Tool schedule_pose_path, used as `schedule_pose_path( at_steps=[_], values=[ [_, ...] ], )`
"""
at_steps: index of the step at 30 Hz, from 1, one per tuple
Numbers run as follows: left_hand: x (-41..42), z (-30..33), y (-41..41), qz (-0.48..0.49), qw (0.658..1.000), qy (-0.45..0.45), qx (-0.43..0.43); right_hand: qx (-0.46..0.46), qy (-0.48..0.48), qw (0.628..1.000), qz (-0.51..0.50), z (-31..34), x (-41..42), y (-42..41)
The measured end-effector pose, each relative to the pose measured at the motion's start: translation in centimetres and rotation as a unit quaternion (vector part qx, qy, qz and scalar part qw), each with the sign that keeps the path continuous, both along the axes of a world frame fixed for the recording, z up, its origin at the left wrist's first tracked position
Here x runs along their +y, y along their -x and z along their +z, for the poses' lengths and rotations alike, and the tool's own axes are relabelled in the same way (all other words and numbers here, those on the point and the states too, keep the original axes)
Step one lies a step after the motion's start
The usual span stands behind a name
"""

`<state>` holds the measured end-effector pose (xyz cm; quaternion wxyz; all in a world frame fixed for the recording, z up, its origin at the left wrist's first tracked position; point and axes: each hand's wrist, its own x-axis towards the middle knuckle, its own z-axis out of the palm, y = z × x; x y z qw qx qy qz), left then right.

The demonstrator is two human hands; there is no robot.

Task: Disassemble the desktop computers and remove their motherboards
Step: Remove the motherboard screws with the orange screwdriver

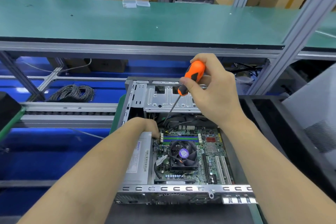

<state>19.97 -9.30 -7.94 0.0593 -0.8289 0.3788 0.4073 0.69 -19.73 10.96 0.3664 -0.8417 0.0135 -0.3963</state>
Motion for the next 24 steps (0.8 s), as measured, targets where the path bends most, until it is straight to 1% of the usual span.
schedule_pose_path(
  at_steps=[3,6,8,10,13,17,18,21,24],
  values=[
    [0.4,1.3,0.3,0.000,0.999,0.047,-0.012,-0.017,-0.014,1.000,-0.017,1.1,-0.9,0.7],
    [0.9,2.8,0.7,0.003,0.994,0.088,-0.061,-0.019,-0.046,0.999,-0.009,2.1,-2.2,1.5],
    [1.2,3.5,1.1,0.011,0.992,0.103,-0.079,-0.024,-0.060,0.998,-0.019,2.7,-2.9,2.2],
    [1.5,3.9,1.5,0.027,0.991,0.113,-0.068,-0.032,-0.063,0.997,-0.030,3.2,-3.4,2.9],
    [1.4,4.8,2.4,0.060,0.988,0.138,-0.015,-0.041,-0.069,0.996,-0.032,3.5,-3.9,4.0],
    [0.2,6.9,4.0,0.050,0.991,0.125,0.023,-0.045,-0.074,0.996,-0.034,3.8,-4.4,5.2],
    [-0.2,7.3,4.6,0.046,0.991,0.124,0.017,-0.048,-0.077,0.995,-0.035,3.9,-4.4,5.5],
    [-1.3,7.6,6.1,0.006,0.987,0.147,-0.058,-0.053,-0.079,0.995,-0.041,4.2,-4.7,6.4],
    [-1.8,7.3,7.1,0.036,0.975,0.200,-0.092,-0.056,-0.082,0.993,-0.058,4.5,-5.1,7.4]
  ],
)
